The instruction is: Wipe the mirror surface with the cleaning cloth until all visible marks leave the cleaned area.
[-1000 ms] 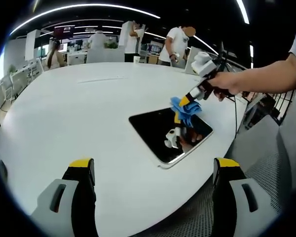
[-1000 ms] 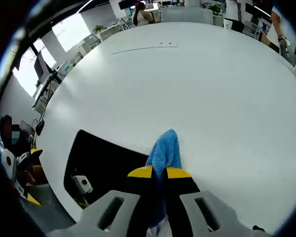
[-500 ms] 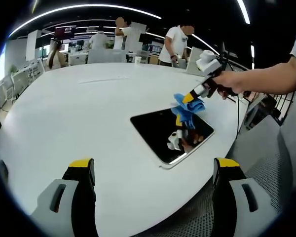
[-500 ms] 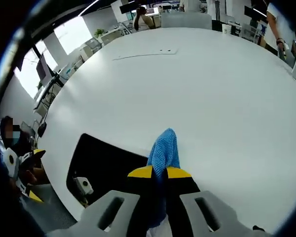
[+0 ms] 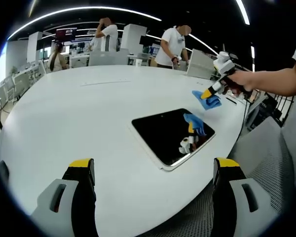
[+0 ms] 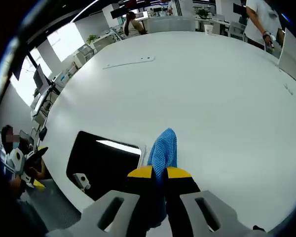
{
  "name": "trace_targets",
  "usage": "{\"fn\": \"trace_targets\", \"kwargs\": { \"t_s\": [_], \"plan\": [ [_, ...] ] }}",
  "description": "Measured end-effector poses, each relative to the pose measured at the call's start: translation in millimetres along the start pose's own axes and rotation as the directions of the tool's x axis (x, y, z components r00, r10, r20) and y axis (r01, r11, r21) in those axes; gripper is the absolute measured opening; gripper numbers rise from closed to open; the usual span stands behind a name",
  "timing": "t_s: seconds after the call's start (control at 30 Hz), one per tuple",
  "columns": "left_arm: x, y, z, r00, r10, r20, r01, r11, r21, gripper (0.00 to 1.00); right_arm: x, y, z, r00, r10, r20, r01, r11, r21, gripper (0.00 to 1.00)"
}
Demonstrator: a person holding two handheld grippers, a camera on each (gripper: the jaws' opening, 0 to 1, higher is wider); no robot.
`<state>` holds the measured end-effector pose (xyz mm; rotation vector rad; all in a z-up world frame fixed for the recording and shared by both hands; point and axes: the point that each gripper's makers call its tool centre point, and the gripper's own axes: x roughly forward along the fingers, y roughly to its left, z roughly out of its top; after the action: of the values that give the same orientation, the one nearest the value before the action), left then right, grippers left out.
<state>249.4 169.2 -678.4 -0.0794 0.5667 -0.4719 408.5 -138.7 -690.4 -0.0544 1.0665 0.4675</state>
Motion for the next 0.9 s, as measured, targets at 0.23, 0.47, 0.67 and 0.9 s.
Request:
{"fn": "trace_targets", "kwargs": {
  "t_s": [0.23,0.47,0.67,0.9],
  "plan": [
    [0,2.2,0.6,1.000,0.009,0.003,-0.009,1.000,0.001,0.99,5,-13,-18.2,0.999,-0.015,-0.029,0.015,1.000,0.027,0.03],
    [0,3.4,0.1,1.000,0.012,0.002,-0.012,1.000,0.001,0.99,31,-22,-43.7,0.996,-0.037,-0.076,0.039,0.999,0.025,0.04],
    [1,3.9,-1.0,1.000,0.012,-0.002,-0.012,1.000,0.002,0.99,35,-23,-49.6,0.995,-0.059,-0.080,0.059,0.998,-0.002,0.03],
    [0,3.5,-0.4,1.000,0.015,0.001,-0.015,1.000,0.005,0.99,34,-21,-49.0,0.997,-0.019,-0.071,0.011,0.995,-0.103,0.04]
  ]
}}
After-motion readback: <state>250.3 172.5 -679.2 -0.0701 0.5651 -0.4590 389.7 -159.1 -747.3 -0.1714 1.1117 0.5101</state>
